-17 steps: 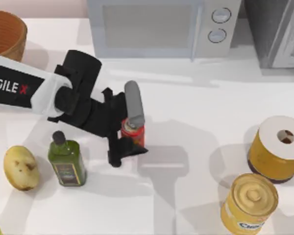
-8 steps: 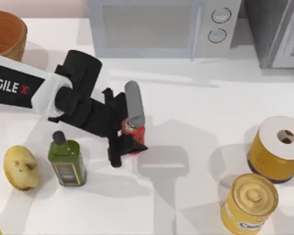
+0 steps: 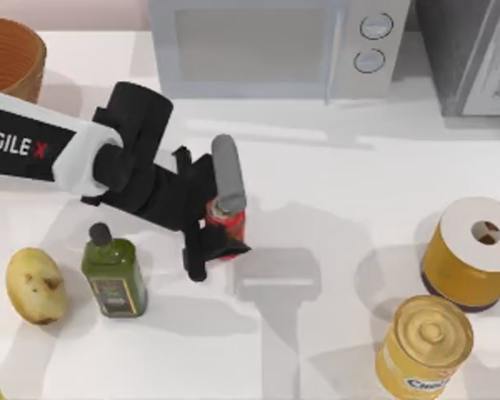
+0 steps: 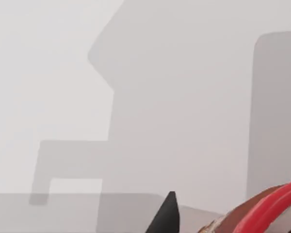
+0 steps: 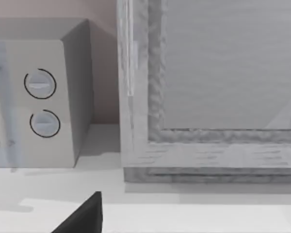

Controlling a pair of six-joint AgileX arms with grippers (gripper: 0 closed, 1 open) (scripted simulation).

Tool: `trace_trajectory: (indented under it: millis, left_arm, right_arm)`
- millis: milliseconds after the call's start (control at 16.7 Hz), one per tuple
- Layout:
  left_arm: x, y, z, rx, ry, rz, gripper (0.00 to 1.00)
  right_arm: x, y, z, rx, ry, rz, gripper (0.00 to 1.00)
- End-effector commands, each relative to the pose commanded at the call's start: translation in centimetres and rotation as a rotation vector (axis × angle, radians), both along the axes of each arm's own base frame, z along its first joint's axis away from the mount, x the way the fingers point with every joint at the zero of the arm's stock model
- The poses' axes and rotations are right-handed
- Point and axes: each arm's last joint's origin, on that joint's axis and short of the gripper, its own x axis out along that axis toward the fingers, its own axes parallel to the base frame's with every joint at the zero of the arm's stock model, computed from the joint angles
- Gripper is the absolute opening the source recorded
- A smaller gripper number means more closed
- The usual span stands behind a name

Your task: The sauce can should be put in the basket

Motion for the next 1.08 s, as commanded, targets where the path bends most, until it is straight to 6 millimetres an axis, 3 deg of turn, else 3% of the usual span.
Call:
trace_trajectory:
  millis: [180, 300, 420, 600, 840, 960, 1080]
  left_arm:
    - [2.4, 1.0, 2.2, 0.035, -0.042, 0.106, 0.00]
    - [4.7, 2.7, 5.2, 0.058, -0.082, 0.238, 0.00]
    - [7.0, 5.4, 9.3, 0.068, -0.118, 0.417, 0.00]
    - [9.3, 11.3, 16.3, 0.047, -0.138, 0.742, 0.00]
    - [8.8, 20.2, 23.0, -0.002, -0.083, 1.164, 0.00]
    - [7.5, 23.5, 24.8, -0.019, -0.047, 1.323, 0.00]
    - [6.6, 25.3, 25.6, -0.026, -0.017, 1.414, 0.00]
  right_arm:
    - [0.0, 0.0, 0.0, 0.000, 0.000, 0.000, 1.00]
    - [0.0, 0.0, 0.0, 0.000, 0.000, 0.000, 1.00]
    - [0.0, 0.0, 0.0, 0.000, 0.000, 0.000, 1.00]
    - [0.0, 0.0, 0.0, 0.000, 0.000, 0.000, 1.00]
    - [0.0, 0.0, 0.0, 0.000, 0.000, 0.000, 1.00]
    - [0.0, 0.0, 0.0, 0.000, 0.000, 0.000, 1.00]
    - [0.0, 0.0, 0.0, 0.000, 0.000, 0.000, 1.00]
